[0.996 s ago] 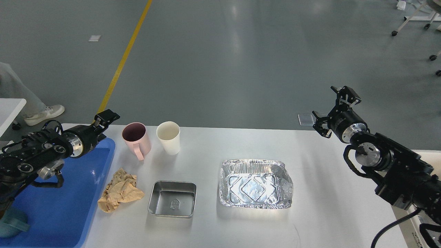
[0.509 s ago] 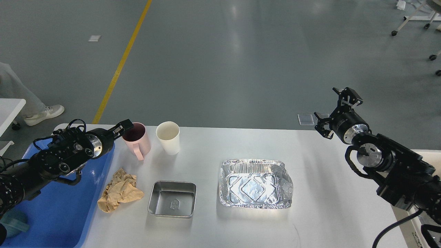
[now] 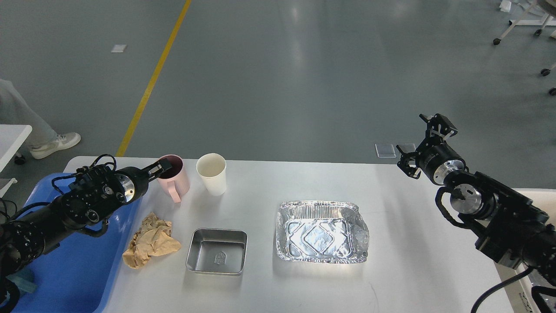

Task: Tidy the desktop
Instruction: 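Reach the left gripper to the pink mug and grasp it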

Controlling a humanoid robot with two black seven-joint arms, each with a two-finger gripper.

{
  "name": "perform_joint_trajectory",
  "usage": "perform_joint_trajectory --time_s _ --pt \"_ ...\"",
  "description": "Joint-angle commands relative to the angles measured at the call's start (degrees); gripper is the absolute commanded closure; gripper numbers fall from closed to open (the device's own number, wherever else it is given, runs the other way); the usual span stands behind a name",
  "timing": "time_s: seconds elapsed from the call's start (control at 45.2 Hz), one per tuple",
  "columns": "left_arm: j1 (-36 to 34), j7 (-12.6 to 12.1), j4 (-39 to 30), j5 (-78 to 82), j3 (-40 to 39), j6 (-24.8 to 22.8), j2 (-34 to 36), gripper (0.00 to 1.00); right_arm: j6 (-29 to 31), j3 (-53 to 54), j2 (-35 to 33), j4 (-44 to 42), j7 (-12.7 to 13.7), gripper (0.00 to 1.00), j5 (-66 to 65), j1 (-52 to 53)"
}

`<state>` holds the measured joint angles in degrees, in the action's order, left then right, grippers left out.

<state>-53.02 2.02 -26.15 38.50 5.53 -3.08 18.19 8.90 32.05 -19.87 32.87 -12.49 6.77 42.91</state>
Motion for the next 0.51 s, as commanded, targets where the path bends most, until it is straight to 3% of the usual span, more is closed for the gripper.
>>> perform_joint_trajectory --time_s 0.0,0.266,0.487 --pt "-0.1 -0.2 0.0 -0.1 0.0 -0.1 -0.1 0.44 0.0 -0.1 -0.1 0.0 0.0 0.0 -0.3 -0.2" --pt "0.5 0.4 -0.1 -0.1 0.0 -0.8 -0.1 0.51 0.0 -0.1 0.0 -0.1 0.1 0.0 -0.8 -0.2" --pt "0.8 0.4 -0.5 -0.3 0.0 -2.1 -0.1 0.66 0.0 -0.1 -0.1 -0.2 0.1 0.0 -0.8 -0.2"
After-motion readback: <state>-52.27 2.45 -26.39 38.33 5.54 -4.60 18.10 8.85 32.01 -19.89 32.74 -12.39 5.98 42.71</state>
